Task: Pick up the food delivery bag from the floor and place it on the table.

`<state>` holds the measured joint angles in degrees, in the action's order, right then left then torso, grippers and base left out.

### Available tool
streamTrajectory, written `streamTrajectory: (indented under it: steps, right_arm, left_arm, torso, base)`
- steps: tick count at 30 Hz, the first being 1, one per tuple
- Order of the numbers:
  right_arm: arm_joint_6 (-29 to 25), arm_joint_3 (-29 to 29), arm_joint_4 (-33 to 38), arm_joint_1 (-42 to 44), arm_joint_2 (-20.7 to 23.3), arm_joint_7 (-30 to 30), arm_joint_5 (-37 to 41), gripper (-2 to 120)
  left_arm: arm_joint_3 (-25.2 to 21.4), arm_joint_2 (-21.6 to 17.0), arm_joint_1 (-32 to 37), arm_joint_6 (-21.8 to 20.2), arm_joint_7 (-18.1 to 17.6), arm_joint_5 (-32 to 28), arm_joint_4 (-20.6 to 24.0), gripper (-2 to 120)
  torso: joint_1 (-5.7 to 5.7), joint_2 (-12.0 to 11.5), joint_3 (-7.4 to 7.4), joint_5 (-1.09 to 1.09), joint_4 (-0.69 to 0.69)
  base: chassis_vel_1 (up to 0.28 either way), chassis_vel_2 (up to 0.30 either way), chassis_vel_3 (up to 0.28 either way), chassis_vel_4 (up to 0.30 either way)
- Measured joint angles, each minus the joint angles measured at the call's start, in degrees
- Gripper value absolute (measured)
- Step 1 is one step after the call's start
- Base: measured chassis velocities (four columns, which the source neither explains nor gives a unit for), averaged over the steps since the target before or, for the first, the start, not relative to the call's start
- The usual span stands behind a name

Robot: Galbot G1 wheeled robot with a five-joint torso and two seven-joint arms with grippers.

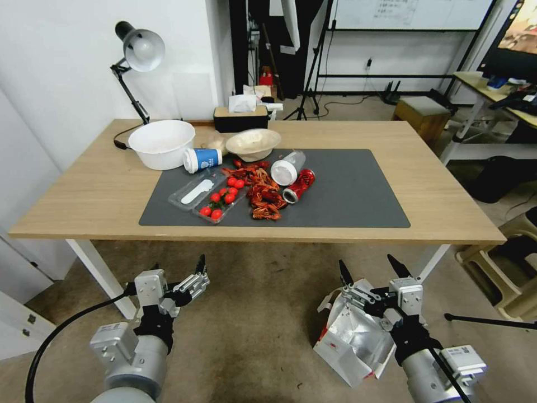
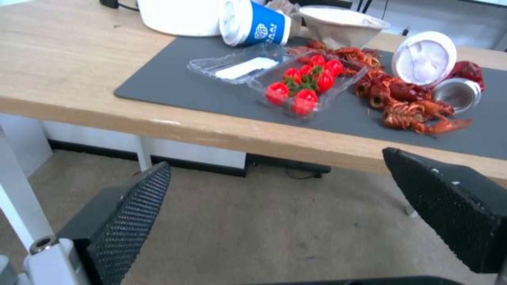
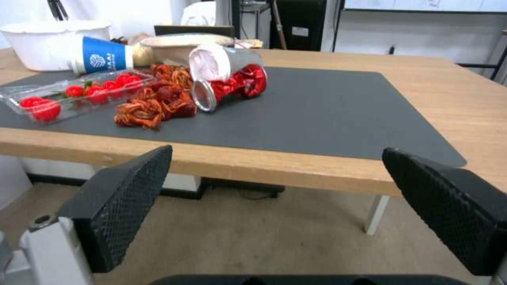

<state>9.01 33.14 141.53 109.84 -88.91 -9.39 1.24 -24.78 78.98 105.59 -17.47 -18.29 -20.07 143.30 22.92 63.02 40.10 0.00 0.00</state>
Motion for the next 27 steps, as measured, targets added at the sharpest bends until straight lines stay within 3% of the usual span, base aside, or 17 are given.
streamTrajectory:
  steps: [7,14,27]
  right_arm:
    - [-0.3,-0.5,0.0,0.2,-0.3,-0.1,-0.7,100]
    - [-0.4,-0.6,0.0,0.3,-0.4,-0.1,-0.8,100]
    - [-0.5,-0.5,-0.3,-0.1,-0.2,0.1,-0.7,100]
  left_arm:
    - [0.3,0.3,0.1,-1.0,-0.4,0.0,0.0,100]
    - [0.4,0.3,0.2,-1.0,-0.6,0.1,-0.1,100]
    - [0.4,0.4,0.1,-1.0,-0.1,1.0,-0.1,100]
  torso:
    - [-0.67,-1.5,-0.79,0.0,0.0]
    - [-2.22,-5.1,-2.82,0.0,0.0]
    - [-4.14,-9.5,-5.31,0.0,0.0]
  base:
    - [0.0,0.0,0.0,0.0]
    - [0.0,0.0,0.0,0.0]
    - [0.0,0.0,0.0,0.0]
